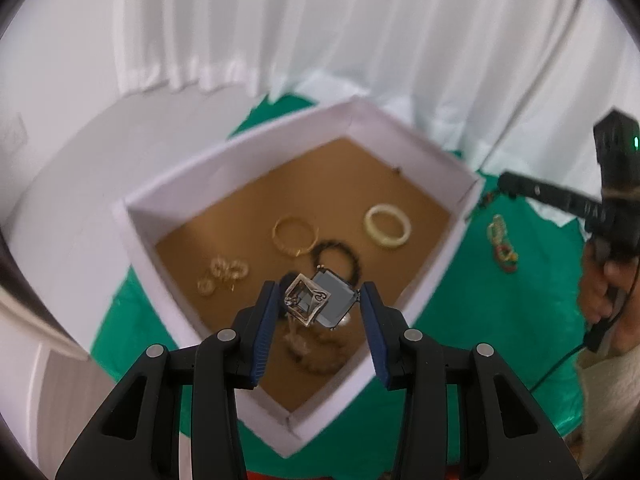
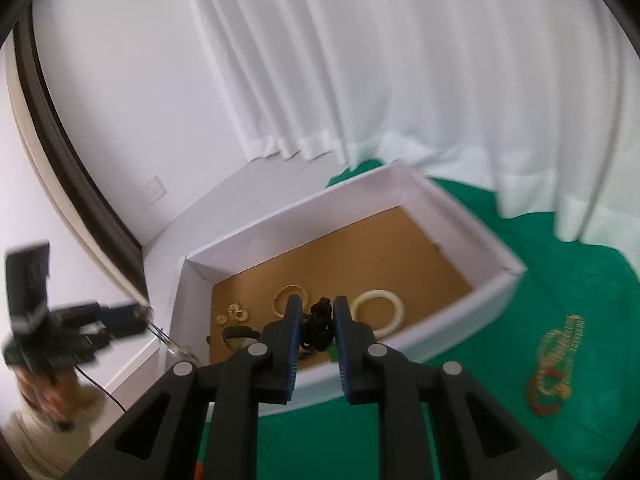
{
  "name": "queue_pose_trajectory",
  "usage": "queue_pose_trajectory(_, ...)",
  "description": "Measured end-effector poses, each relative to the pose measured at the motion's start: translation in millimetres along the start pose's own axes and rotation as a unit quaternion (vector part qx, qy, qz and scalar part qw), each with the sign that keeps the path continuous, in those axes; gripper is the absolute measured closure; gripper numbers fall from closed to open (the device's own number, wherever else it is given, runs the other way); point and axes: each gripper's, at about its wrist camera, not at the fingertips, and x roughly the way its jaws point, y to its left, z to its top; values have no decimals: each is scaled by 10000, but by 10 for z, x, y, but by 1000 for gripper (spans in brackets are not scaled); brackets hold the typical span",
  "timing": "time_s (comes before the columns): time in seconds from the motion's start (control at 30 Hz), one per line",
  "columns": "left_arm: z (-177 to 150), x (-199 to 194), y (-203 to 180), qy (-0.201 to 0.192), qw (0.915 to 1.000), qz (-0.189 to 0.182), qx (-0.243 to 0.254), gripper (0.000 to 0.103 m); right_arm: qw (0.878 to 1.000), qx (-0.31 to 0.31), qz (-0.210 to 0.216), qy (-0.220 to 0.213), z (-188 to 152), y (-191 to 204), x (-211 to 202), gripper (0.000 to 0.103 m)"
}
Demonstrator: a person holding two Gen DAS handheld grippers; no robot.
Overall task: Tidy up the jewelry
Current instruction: 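Carry the square pendant and green pendant over the white box with both tools, then open both tools to drop the pendants into the box, then withdraw both tools to the pearl necklace and red bead bracelet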
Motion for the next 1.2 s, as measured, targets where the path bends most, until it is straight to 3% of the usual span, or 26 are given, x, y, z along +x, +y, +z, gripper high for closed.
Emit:
queue_pose_trajectory(0.07, -73, 146, 71, 159, 9998, -17, -91, 61, 9995, -32, 20, 310, 19, 56, 319, 87)
queue_pose_trajectory(0.23, -186, 416, 106, 317, 9993, 189, -86, 61, 9943, -199, -394, 973, -114, 88, 1031, 86)
queue_pose_trajectory(0.33, -215, 500, 93, 343, 9990, 274, -92, 59, 9908, -105, -493, 1258, -256, 61, 1284, 84)
queue_pose_trajectory(0.4, -231, 531, 105, 320, 9988, 337, -132, 53, 9907, 22, -522, 1258, -318, 42, 1318, 68)
queue_pose_trajectory(0.43, -239, 525, 112, 297, 9988, 355, -144, 41, 9913, 66, -500, 1216, -335, 41, 1289, 59)
queue_pose_trajectory(0.47, -249, 503, 107, 221, 9989, 378, -164, 33, 9920, 97, -492, 1158, -352, 44, 1242, 58)
queue_pose_trajectory(0.53, -263, 463, 91, 100, 9992, 367, -158, 30, 9926, 80, -575, 1067, -375, 69, 1136, 55)
queue_pose_trajectory(0.63, -303, 365, -5, -66, 9995, 273, -108, 26, 9937, -6, -796, 785, -428, 131, 898, 37)
queue_pose_trajectory(0.73, -355, 254, -174, -223, 9995, 238, 58, 24, 9935, 25, -970, 591, -579, 150, 659, 32)
queue_pose_trajectory(1.0, -751, -6, -1013, -357, 9944, -395, 908, 17, 9832, 368, -1712, 507, -1372, -211, 68, 31)
queue_pose_trajectory(1.2, -1129, 279, -1672, -72, 9853, -817, 1498, 14, 9630, 986, -2463, 476, -2071, -648, -457, 31)
